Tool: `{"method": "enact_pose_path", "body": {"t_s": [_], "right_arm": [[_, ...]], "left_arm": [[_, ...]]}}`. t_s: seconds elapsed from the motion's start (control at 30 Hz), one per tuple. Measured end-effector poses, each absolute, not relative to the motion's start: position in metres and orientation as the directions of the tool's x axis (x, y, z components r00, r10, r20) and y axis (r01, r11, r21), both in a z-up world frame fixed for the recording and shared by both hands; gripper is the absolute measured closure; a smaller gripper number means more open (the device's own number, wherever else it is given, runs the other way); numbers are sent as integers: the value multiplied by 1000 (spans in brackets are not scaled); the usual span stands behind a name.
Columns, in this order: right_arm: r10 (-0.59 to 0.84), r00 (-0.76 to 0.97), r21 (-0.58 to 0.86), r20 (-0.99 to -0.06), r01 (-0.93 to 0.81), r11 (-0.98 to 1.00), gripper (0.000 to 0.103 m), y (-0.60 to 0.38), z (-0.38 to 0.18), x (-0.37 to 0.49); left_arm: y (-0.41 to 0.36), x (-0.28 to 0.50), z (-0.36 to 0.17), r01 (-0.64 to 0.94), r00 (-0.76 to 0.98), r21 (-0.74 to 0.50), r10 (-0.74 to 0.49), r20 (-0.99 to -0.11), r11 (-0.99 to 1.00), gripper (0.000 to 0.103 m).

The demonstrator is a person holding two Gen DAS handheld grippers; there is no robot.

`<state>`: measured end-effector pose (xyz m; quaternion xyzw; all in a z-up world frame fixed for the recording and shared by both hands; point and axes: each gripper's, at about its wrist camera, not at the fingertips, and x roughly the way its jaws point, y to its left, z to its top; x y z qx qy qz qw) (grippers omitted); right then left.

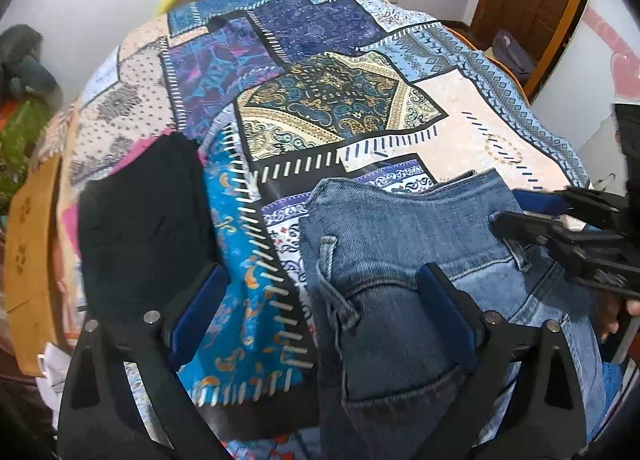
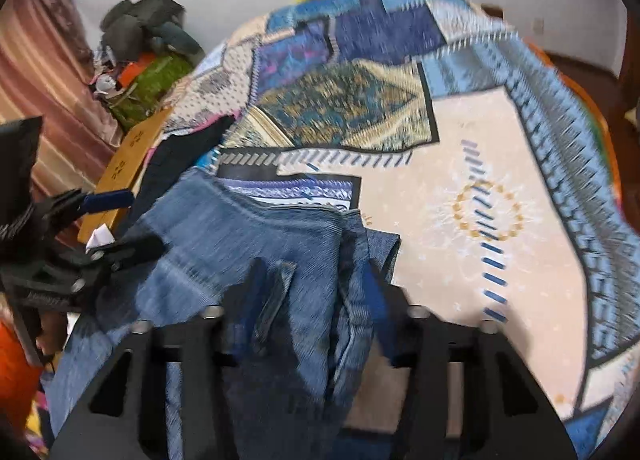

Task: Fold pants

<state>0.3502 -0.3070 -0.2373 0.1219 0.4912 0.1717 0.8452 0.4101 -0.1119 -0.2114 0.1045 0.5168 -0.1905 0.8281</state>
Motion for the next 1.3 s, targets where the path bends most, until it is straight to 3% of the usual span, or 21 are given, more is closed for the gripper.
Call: {"method": "enact_pose_path", "body": {"t_s": [0.07,0.17,0.53,0.83,0.93,1.0,1.1,1.17,1.3], "right_arm": [[449,436,412,-780,-181,893,78,-307,-243,355],[434,460,374,-774,-220,901,84,-302,-242,352],[360,479,286,-800,-224,932,84,-295,-240,348],[300,567,182,-767,-256,949,82,-293,-195,310],[299,594,159,-747,-277,948,71,-290,-180,290],[300,610,157,-733,-278,948,44,-290,-174,279],[284,635,140,-719,-268,953,30,-289,-171,262],[283,626,143,-727,-264,954,24,-288,-173,256],[338,550,233,-764,-253,939,23,-294,-195,252]], "left_arm": [[-113,410,-214,447,381,-47,-238,-894,893,31],[-118,409,-216,463,389,-34,-238,-890,886,41],[-119,405,-219,452,432,29,-191,-882,892,41],[-109,377,-169,459,503,54,-209,-839,887,42],[-105,369,-164,448,475,23,-217,-853,894,35],[-102,364,-164,438,456,2,-220,-863,899,30],[-99,353,-167,433,417,-26,-225,-880,901,21],[-97,348,-171,431,388,-52,-237,-891,901,14],[-97,342,-192,442,274,-107,-247,-929,891,9]]}}
